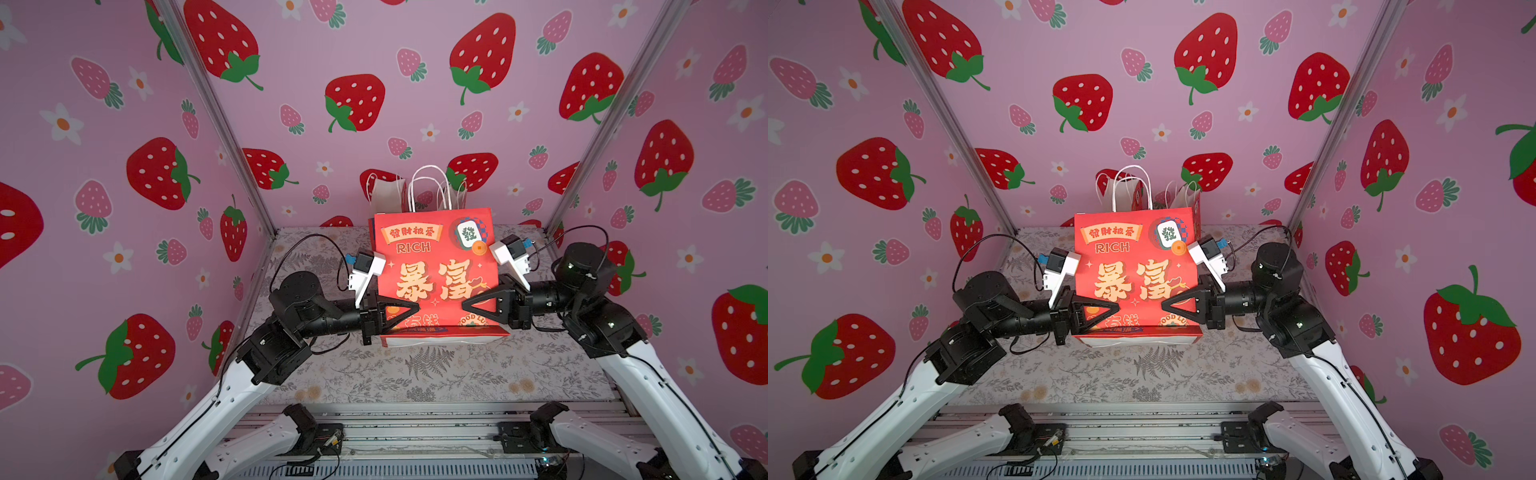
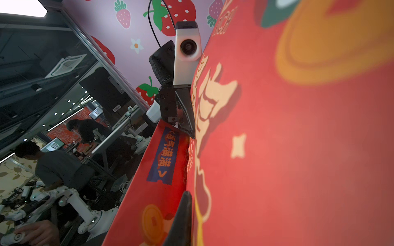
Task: Put away the paper bag
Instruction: Press the paper bag.
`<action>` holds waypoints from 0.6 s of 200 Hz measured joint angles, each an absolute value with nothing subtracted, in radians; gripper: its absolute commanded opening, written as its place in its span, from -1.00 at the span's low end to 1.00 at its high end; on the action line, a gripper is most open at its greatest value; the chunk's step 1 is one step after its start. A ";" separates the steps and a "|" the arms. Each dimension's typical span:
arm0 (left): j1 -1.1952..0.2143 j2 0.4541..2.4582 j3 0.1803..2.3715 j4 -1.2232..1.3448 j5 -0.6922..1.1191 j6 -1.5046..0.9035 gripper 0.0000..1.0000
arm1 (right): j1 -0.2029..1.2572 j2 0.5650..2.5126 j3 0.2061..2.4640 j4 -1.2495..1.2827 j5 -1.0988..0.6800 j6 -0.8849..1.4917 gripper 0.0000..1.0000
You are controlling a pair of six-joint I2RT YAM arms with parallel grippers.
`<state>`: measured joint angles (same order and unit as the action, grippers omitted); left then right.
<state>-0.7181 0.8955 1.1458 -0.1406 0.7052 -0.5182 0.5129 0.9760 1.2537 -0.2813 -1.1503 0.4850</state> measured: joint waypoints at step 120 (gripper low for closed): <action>-0.717 0.910 1.180 -0.166 0.692 -0.517 -0.91 | 0.536 1.007 1.262 -0.182 -1.096 0.568 -0.83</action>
<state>-0.7174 0.9100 1.1797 -0.1661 0.6918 -0.5171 0.5358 1.0065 1.2617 -0.1822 -1.0962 0.5682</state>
